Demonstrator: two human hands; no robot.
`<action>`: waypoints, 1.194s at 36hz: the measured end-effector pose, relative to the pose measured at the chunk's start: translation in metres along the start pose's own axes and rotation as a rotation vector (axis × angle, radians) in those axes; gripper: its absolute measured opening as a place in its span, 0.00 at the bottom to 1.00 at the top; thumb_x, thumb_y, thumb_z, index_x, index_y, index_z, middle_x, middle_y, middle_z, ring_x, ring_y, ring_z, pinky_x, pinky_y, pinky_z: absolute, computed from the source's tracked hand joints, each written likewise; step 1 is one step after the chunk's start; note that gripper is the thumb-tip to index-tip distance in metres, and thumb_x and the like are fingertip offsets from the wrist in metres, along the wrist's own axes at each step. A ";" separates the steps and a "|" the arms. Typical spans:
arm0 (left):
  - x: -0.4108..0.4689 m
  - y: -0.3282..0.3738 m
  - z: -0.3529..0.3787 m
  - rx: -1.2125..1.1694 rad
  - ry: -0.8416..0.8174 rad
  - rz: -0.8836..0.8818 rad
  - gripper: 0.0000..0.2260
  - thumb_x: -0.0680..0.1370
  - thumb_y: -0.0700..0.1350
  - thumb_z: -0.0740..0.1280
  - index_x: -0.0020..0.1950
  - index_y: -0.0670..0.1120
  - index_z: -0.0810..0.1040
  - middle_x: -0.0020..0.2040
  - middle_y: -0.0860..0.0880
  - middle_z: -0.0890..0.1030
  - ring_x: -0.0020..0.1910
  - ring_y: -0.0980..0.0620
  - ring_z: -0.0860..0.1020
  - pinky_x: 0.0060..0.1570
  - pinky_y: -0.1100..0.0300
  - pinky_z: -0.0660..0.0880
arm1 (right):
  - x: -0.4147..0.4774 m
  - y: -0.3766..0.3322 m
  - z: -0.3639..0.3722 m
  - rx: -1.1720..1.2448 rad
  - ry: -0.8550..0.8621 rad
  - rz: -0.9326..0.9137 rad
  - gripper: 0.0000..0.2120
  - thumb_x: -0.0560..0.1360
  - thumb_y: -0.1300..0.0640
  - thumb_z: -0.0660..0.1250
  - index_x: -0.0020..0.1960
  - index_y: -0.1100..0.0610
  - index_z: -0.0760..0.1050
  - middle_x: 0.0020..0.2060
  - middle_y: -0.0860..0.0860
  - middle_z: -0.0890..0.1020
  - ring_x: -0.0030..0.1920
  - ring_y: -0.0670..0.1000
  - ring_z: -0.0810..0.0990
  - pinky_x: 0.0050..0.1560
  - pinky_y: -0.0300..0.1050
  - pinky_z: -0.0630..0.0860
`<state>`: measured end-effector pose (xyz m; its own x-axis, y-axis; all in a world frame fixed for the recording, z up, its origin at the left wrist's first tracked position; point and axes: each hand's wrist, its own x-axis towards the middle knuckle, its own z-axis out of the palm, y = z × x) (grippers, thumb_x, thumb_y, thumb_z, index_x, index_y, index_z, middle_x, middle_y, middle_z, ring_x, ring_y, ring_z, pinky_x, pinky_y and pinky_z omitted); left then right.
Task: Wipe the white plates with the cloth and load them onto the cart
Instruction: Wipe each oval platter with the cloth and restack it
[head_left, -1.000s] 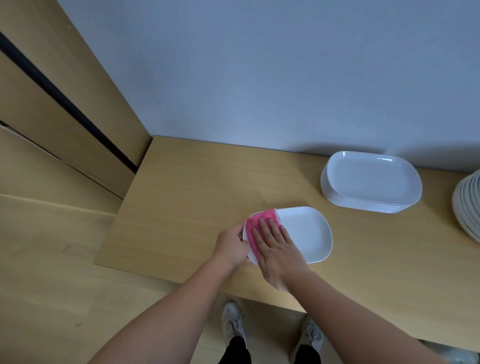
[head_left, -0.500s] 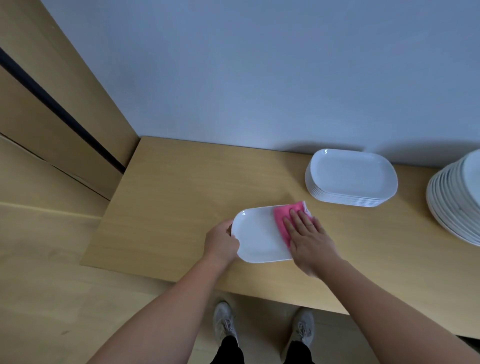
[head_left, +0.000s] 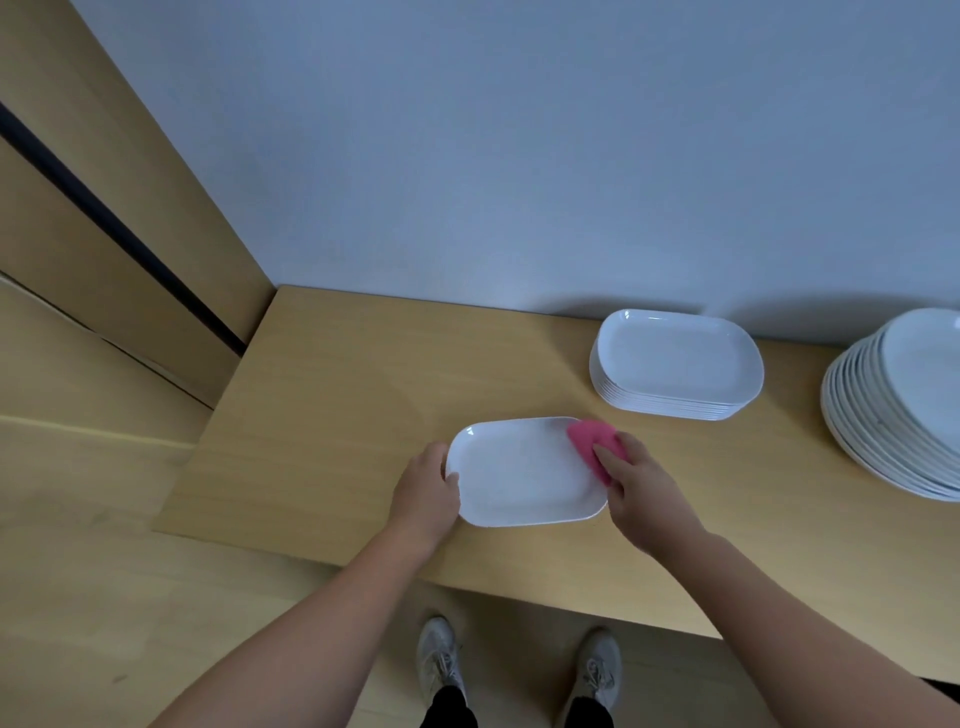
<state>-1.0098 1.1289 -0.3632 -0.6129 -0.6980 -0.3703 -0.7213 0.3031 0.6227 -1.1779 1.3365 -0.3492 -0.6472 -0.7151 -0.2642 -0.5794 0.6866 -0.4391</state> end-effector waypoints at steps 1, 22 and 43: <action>-0.001 -0.004 0.000 0.066 -0.019 0.060 0.14 0.79 0.41 0.59 0.64 0.48 0.73 0.60 0.47 0.75 0.55 0.47 0.75 0.51 0.57 0.72 | -0.002 0.002 -0.004 0.040 0.022 -0.009 0.23 0.77 0.64 0.59 0.72 0.54 0.70 0.74 0.55 0.62 0.68 0.59 0.69 0.65 0.48 0.69; -0.013 -0.011 -0.010 0.472 -0.113 0.685 0.12 0.82 0.41 0.62 0.62 0.42 0.80 0.66 0.46 0.78 0.70 0.47 0.71 0.72 0.60 0.59 | -0.030 -0.015 -0.030 0.126 0.186 -0.132 0.24 0.74 0.71 0.63 0.68 0.59 0.73 0.73 0.58 0.65 0.70 0.62 0.68 0.67 0.54 0.69; -0.003 0.009 -0.062 -0.555 -0.124 0.013 0.09 0.81 0.39 0.61 0.53 0.50 0.79 0.51 0.48 0.83 0.53 0.48 0.82 0.52 0.51 0.81 | -0.008 -0.101 -0.009 0.134 0.194 -0.288 0.25 0.75 0.69 0.62 0.71 0.56 0.70 0.76 0.57 0.60 0.70 0.62 0.66 0.67 0.51 0.67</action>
<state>-0.9948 1.0940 -0.3137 -0.6782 -0.6048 -0.4174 -0.4565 -0.0983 0.8843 -1.1182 1.2742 -0.2950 -0.5563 -0.8295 0.0493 -0.6899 0.4279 -0.5839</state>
